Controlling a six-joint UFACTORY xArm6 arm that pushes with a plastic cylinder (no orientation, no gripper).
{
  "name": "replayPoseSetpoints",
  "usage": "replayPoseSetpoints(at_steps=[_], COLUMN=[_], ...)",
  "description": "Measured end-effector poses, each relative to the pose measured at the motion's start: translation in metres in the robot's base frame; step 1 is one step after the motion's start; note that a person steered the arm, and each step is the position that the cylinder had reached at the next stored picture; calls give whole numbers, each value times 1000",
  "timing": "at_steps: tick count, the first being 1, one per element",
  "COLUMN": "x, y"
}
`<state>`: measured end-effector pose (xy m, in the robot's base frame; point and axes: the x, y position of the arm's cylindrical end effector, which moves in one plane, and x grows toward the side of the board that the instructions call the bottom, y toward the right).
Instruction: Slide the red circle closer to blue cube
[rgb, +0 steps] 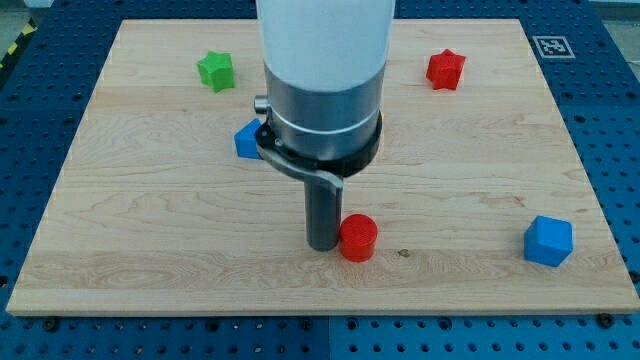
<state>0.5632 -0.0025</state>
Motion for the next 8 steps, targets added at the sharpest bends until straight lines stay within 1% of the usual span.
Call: replayPoseSetpoints(at_steps=[1, 2, 5, 6, 7, 8], x=[0, 0, 0, 13, 9, -11], y=[15, 43, 150, 127, 33, -73])
